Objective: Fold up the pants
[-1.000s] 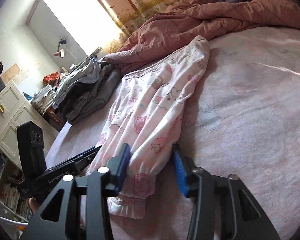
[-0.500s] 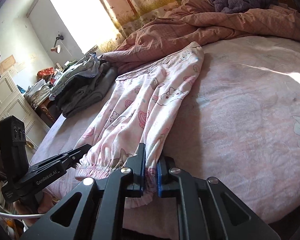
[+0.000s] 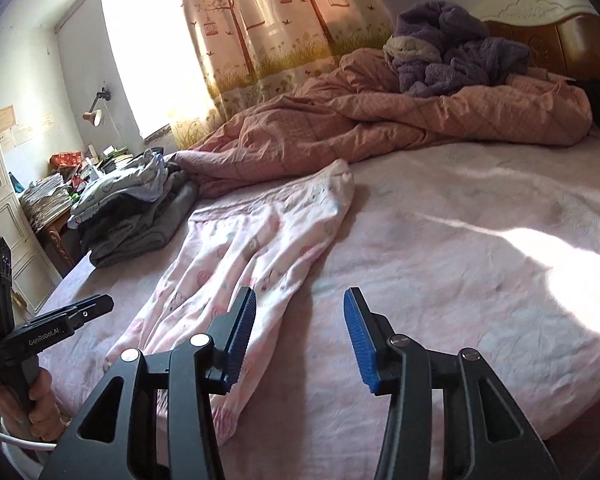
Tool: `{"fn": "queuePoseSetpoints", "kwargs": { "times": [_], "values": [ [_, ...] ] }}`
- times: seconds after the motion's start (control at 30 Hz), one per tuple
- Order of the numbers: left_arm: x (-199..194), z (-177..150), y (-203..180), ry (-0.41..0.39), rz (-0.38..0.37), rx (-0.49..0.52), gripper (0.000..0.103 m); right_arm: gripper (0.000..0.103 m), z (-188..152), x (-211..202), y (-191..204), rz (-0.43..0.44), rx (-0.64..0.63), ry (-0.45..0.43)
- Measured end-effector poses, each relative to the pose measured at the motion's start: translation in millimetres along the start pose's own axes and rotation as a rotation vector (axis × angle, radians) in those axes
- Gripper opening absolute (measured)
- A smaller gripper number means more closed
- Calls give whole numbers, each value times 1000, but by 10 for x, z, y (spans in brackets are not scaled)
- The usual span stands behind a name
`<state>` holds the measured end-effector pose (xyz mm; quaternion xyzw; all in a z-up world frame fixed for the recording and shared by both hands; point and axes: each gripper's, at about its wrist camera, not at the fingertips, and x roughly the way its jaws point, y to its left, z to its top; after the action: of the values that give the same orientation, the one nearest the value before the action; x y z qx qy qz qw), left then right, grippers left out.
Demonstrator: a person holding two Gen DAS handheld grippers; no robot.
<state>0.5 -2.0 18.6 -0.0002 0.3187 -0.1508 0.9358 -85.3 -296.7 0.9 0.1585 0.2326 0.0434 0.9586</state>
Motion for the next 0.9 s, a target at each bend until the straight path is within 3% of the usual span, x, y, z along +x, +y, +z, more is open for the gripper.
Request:
{"fn": "queuePoseSetpoints", "kwargs": {
  "times": [0.13,0.2,0.3,0.4,0.5,0.57,0.63,0.7,0.73,0.77,0.9],
  "values": [
    [417,436,107,-22,-36,9,29,48,326,96,8,-47,-73,-95],
    [670,631,181,-20,-17,3,28,49,474,185,1,-52,-95,-131],
    [1063,815,302,55,11,-15,28,49,716,342,-48,-95,-84,-194],
    [1363,842,394,141,-11,-62,26,49,956,537,-184,-66,-9,-225],
    [1591,883,402,167,46,-58,23,49,1224,905,-295,4,32,-172],
    [1703,965,340,123,183,17,19,49,1385,1201,-334,58,35,-116],
    [1783,1022,283,107,186,70,20,49,1478,1443,-377,72,67,-84],
    [1895,1041,322,120,187,55,16,49,1522,1655,-415,92,96,-34],
    [1957,1043,348,127,178,44,4,49,1528,1747,-424,89,99,-5],
    [2015,1042,364,136,172,43,0,49,1542,1839,-429,79,96,23],
    [2047,1077,461,125,141,16,0,49,1619,2179,-447,44,81,130]
  ]
}}
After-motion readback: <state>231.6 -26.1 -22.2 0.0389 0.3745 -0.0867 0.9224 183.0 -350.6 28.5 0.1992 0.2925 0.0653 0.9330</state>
